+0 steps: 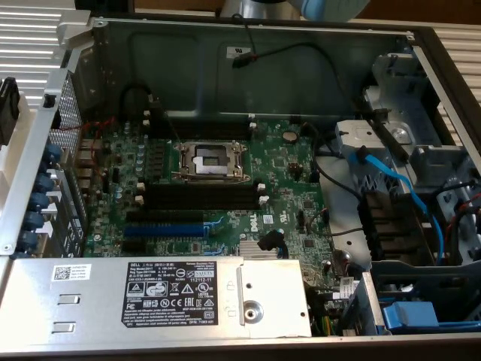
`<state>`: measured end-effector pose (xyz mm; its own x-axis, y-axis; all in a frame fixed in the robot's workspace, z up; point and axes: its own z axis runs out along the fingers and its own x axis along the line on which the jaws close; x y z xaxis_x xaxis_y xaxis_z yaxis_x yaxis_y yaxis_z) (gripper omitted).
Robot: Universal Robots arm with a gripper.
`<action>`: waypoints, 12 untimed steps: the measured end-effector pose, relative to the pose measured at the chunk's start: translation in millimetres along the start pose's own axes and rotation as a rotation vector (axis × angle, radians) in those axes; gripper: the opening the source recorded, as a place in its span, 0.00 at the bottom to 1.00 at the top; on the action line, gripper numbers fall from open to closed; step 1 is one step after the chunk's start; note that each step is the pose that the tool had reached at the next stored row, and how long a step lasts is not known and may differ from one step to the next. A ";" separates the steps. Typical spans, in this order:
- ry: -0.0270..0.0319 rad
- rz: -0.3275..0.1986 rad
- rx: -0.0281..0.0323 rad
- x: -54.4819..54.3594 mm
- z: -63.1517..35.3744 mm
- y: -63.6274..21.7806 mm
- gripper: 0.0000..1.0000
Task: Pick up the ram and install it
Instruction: 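Pick up the ram and move it above insertion slot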
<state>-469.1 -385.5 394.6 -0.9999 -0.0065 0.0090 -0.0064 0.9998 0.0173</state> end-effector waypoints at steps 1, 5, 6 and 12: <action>0.0004 -0.018 0.0002 0.0 0.0 0.0 0.10; 0.0015 -0.090 0.0008 0.0 0.0 0.1 0.10; 0.0019 -0.108 0.0010 0.0 0.0 0.1 0.10; 0.0038 -0.218 0.0020 0.0 0.0 0.1 0.10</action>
<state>-469.1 -385.4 394.6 -0.9749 -0.2225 0.0090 -0.2223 0.9748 0.0172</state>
